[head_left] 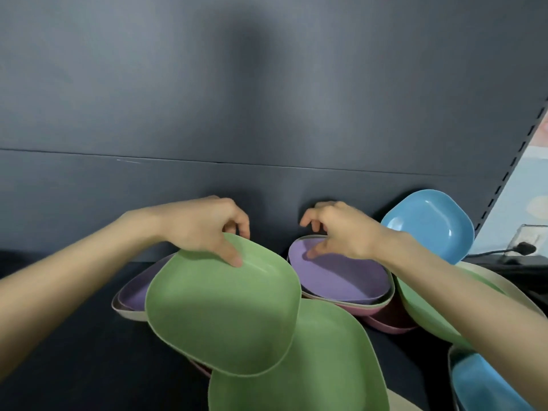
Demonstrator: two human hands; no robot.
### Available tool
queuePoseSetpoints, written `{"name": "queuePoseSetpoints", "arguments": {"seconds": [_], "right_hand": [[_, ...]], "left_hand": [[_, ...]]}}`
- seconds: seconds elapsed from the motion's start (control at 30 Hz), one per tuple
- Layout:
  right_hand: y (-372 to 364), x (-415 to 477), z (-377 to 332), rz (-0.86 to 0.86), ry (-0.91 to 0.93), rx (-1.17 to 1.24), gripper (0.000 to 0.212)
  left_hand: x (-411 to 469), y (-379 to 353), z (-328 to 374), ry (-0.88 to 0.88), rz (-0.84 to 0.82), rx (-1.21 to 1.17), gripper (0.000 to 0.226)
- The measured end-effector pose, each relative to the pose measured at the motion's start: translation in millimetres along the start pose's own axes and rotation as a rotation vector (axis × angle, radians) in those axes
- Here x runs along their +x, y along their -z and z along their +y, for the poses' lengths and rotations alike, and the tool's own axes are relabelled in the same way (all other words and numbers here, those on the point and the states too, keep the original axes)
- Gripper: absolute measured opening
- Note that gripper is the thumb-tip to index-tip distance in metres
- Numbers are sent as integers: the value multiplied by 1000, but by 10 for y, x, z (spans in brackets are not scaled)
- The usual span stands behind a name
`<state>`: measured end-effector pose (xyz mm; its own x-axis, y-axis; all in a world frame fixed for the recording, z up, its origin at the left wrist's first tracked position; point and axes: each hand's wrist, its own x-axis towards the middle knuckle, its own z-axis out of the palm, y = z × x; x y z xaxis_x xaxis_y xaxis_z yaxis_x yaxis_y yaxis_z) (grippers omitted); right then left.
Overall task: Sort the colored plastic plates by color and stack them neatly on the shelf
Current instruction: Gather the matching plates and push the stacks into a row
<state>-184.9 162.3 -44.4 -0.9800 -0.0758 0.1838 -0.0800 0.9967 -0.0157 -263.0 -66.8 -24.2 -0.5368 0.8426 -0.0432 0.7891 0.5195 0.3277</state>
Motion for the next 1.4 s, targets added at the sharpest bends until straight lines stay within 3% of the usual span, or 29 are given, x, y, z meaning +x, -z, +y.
{"name": "queuePoseSetpoints", "arguments": {"seconds": [0.13,0.53,0.87,1.13,1.4], "right_hand": [[-44,-31,14,-13,25,-101,54],[-46,-252,271,-32,-126,-160,49],[-124,-266,426,120,-245,161,11],[-68,-278,511,204,-258,294,7],[178,-340,370,342,-199,438,14]], "left_hand": [[-35,-28,0,19,12,-56,13],[5,-26,65,24,-29,-135,9],[27,-20,83,28,9,-226,8],[27,-22,49,44,61,-253,4],[-38,28,54,63,109,-266,17]]}}
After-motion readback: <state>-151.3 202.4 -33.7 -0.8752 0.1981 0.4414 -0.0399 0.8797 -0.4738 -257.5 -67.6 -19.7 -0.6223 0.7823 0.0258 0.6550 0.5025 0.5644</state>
